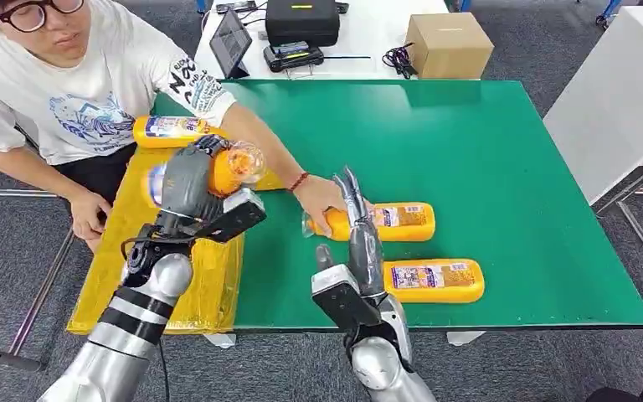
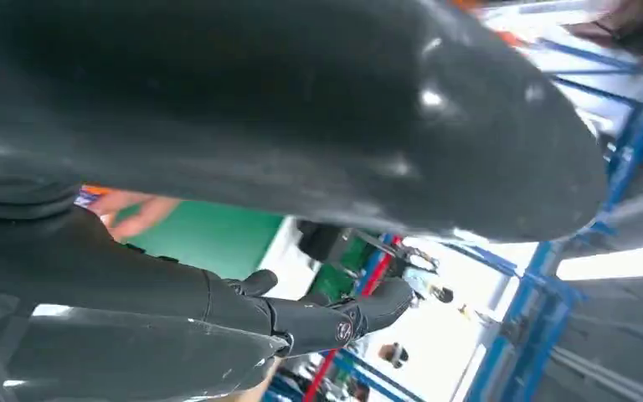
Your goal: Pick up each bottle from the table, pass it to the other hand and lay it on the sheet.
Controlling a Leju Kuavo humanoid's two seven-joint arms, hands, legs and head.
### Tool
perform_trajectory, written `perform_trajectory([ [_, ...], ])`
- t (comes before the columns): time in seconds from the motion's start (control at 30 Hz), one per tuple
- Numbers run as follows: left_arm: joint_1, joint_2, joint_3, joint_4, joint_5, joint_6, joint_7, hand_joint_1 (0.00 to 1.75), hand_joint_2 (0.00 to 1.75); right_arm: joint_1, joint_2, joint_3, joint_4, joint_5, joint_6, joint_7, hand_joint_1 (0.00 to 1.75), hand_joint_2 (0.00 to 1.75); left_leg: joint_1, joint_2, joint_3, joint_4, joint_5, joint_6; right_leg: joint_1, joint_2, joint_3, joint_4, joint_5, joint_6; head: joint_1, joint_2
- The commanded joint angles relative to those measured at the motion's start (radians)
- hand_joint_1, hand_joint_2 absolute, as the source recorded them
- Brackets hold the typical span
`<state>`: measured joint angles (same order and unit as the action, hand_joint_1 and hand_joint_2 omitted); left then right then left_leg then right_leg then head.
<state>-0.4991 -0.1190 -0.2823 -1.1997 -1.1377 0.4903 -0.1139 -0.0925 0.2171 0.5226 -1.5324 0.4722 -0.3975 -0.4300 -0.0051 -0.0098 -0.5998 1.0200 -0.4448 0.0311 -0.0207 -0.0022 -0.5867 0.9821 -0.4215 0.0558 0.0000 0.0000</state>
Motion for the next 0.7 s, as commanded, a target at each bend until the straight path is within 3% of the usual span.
perform_trajectory([
  [0.03, -0.088, 0.093, -0.032, 0.233, -0.354, 0.036, 0.124, 1.75, 1.75, 0.016, -0.025, -0.038, -0.126, -0.017, -0.008, -0.022, 0.00, 0.00, 0.001, 0.000, 0.003, 0.000, 0.000, -0.002, 0.001, 0.000, 0.003, -0.001, 0.000, -0.002, 0.000, 0.000],
  [0.27, -0.133, 0.130, -0.037, 0.408, -0.417, -0.006, 0.197, 1.75, 1.75, 0.024, -0.035, -0.027, -0.172, -0.052, 0.007, -0.048, 0.00, 0.00, 0.001, 0.001, 0.003, 0.000, 0.000, -0.002, 0.001, 0.000, 0.003, -0.001, 0.000, -0.002, 0.000, 0.000],
  [0.4, -0.144, 0.108, 0.054, 0.548, -0.326, 0.002, 0.129, 1.75, 1.75, 0.019, -0.035, -0.009, -0.181, -0.063, 0.017, -0.043, 0.00, 0.00, 0.000, 0.002, 0.003, -0.001, 0.000, -0.001, 0.001, 0.001, 0.002, -0.001, 0.000, -0.002, 0.000, 0.000],
  [0.7, -0.148, 0.103, 0.075, 0.578, -0.310, -0.016, 0.117, 1.75, 1.75, 0.014, -0.036, -0.005, -0.171, -0.065, 0.018, -0.043, 0.00, 0.00, 0.002, 0.001, 0.002, 0.000, -0.001, -0.002, 0.002, 0.000, 0.002, -0.001, 0.000, -0.002, 0.000, 0.000],
])
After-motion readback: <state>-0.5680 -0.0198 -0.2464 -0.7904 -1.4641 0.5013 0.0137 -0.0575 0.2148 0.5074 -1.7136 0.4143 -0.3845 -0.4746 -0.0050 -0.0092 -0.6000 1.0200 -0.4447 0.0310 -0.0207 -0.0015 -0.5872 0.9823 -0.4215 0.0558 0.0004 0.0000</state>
